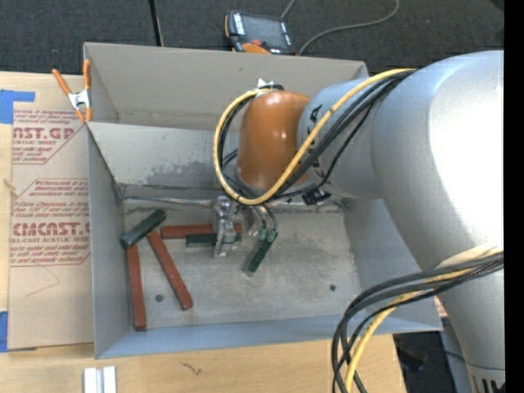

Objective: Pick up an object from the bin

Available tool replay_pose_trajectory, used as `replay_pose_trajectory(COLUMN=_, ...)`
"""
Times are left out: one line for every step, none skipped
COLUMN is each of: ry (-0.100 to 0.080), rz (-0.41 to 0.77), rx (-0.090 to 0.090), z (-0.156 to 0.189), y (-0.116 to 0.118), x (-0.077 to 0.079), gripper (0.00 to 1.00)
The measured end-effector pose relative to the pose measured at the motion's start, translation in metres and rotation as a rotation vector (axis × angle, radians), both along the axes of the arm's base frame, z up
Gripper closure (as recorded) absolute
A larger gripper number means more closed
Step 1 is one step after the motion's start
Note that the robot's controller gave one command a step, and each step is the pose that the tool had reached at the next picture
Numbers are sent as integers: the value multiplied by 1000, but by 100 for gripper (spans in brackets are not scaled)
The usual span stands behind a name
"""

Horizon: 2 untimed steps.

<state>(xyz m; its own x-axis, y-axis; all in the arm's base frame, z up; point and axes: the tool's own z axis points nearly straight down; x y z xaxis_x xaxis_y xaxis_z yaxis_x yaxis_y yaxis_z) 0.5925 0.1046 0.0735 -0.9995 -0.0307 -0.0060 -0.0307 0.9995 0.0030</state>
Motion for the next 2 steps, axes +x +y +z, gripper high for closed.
replay_pose_trajectory(ry=-3, rz=48, rx=-1, z=86, y=33, x=-10, gripper=100)
replay_pose_trajectory(ry=-5, rz=74, rx=-1, z=167, y=44, x=-9, gripper=100)
